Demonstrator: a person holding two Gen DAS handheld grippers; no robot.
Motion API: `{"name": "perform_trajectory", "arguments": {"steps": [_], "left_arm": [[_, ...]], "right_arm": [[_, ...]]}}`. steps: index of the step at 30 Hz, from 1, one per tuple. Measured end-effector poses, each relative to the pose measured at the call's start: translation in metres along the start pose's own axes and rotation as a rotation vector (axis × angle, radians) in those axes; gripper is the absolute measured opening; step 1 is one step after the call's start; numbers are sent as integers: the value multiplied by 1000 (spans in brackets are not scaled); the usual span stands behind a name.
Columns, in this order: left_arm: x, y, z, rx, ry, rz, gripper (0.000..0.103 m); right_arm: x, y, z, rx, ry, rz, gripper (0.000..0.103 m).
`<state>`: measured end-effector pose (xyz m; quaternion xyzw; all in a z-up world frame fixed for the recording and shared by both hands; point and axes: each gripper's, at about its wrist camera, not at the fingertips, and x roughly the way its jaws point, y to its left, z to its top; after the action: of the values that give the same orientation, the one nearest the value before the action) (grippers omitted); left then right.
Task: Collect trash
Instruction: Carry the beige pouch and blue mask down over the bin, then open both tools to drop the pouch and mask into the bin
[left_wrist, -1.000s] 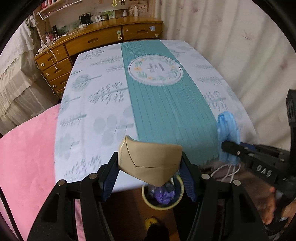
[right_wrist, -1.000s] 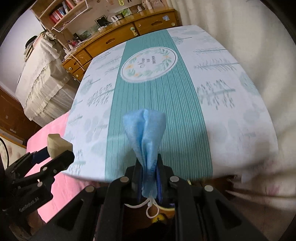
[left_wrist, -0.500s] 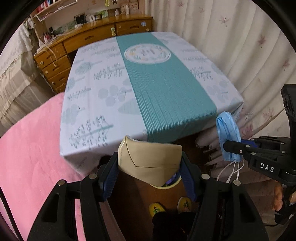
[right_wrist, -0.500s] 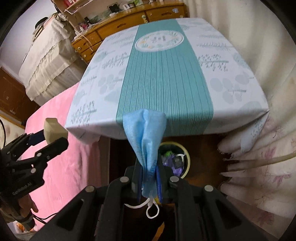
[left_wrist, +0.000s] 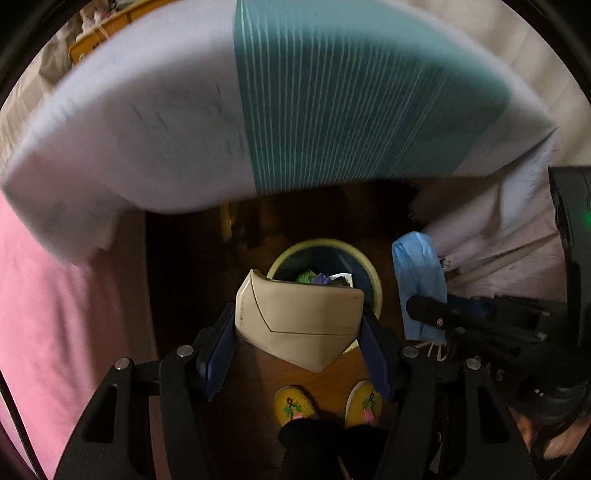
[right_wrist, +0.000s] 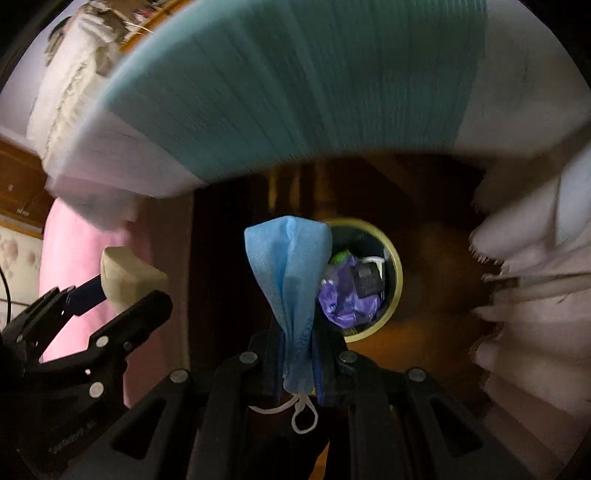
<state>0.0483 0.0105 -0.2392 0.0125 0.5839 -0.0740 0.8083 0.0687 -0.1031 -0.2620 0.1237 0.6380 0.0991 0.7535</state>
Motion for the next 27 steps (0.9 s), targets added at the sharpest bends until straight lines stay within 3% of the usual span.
{"name": "perform_trajectory", "arguments": {"steps": [10, 12, 14, 17, 27], "left_arm": [[141, 0, -19, -96, 69, -14, 61], [166, 0, -17, -88, 102, -13, 71], [181, 5, -13, -84, 103, 50, 87], [194, 18, -9, -106, 91, 61, 99], [200, 26, -12, -126, 99, 98, 101]], "right_arm": [[122, -59, -1, 106, 22, 16, 16], [142, -69, 3, 126, 29, 36, 18], [154, -72, 7, 131, 28, -2, 37], [167, -80, 12, 138, 8, -9, 59], [170, -79, 7, 121, -41, -16, 61]]}}
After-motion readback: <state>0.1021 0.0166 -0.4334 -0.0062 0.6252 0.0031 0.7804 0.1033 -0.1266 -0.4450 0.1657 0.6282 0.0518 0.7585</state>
